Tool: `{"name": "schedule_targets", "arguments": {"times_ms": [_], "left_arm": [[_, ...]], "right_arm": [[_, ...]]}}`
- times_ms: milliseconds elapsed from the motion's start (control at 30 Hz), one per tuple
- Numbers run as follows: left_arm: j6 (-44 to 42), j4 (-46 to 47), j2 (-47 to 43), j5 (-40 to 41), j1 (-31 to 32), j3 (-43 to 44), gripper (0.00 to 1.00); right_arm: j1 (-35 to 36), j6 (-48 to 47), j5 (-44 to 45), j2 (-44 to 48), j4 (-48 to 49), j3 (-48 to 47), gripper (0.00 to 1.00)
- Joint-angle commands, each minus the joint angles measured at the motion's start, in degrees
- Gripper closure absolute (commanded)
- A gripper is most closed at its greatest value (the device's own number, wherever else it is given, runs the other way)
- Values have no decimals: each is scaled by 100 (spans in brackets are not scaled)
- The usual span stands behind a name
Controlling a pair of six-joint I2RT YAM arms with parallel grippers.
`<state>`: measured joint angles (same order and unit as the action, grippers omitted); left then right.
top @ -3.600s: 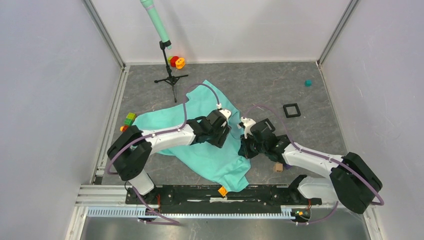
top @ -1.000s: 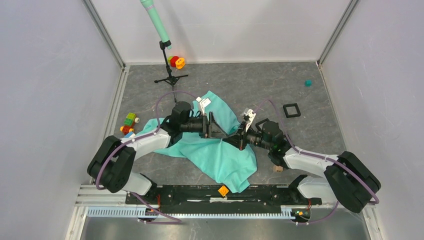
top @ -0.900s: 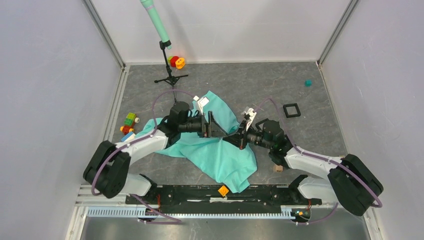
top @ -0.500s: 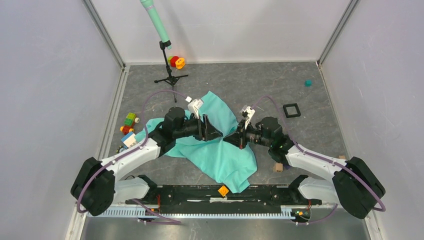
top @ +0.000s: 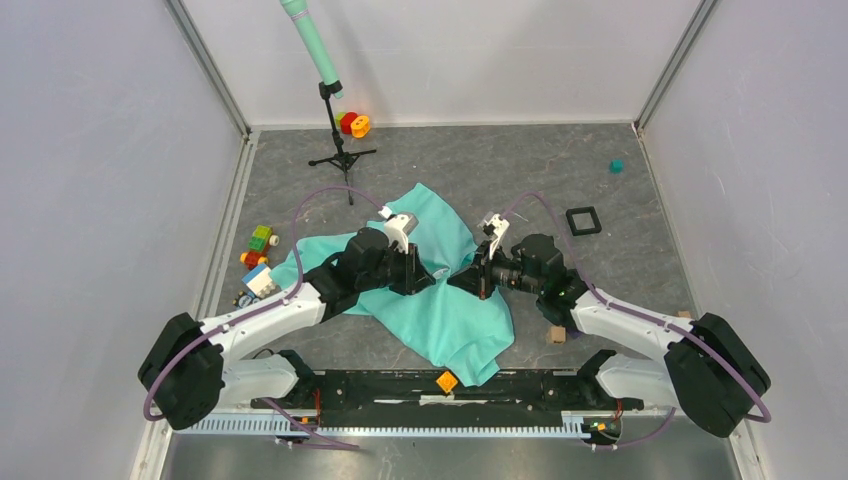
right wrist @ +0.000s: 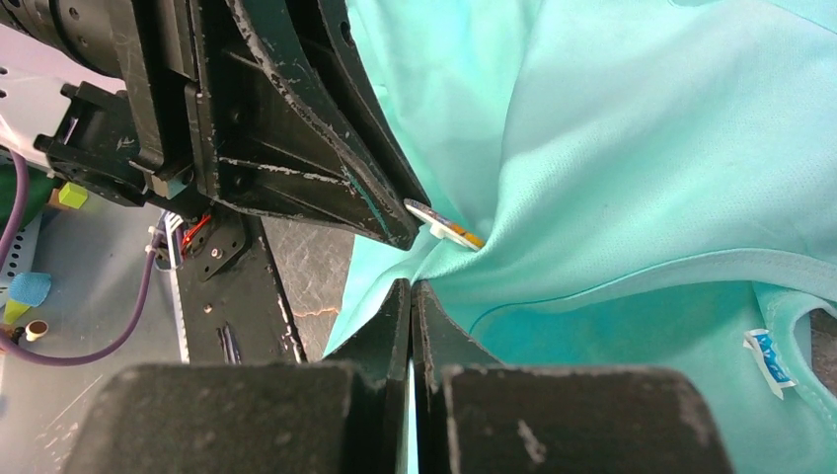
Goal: Remove the brooch from the garment
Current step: Remove the brooch from the clothes.
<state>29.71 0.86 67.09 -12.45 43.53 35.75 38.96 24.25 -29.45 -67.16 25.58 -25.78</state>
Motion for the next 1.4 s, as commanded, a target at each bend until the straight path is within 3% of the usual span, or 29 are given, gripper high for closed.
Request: {"name": "schedule_targets", "arguments": {"times_ms": [0, 133, 233, 300, 333, 700, 933, 1133, 1200, 1367], "left_arm": [[-288, -44, -153, 336, 15, 196, 80], [-352, -2, -128, 274, 15, 228, 89], [-387, 162, -145, 153, 15, 190, 89], [-458, 131, -110, 59, 15, 237, 67], [-498, 55, -88, 73, 22, 297, 62], [-1048, -47, 73, 21, 207, 418, 63], [-1169, -50, 240, -85, 270, 482, 70], [-1222, -49, 219, 210, 330, 465, 81], [-1227, -51, 213, 298, 347, 473, 96], [-1041, -41, 79, 588, 352, 485, 98]], "right_arm": [[68, 49, -26, -7, 219, -114, 100], [81, 0, -13, -114, 224, -90, 100], [77, -31, -66, -265, 185, -129, 100], [77, 3, -108, -316, 240, -124, 100], [76, 10, -111, -328, 274, -111, 100], [78, 52, -181, -294, 193, -200, 100], [77, 47, -202, -270, 143, -225, 100], [82, 122, -263, -285, 177, -234, 100], [77, 120, -255, -286, 184, -218, 100], [74, 51, -71, -403, 19, -199, 100]]}}
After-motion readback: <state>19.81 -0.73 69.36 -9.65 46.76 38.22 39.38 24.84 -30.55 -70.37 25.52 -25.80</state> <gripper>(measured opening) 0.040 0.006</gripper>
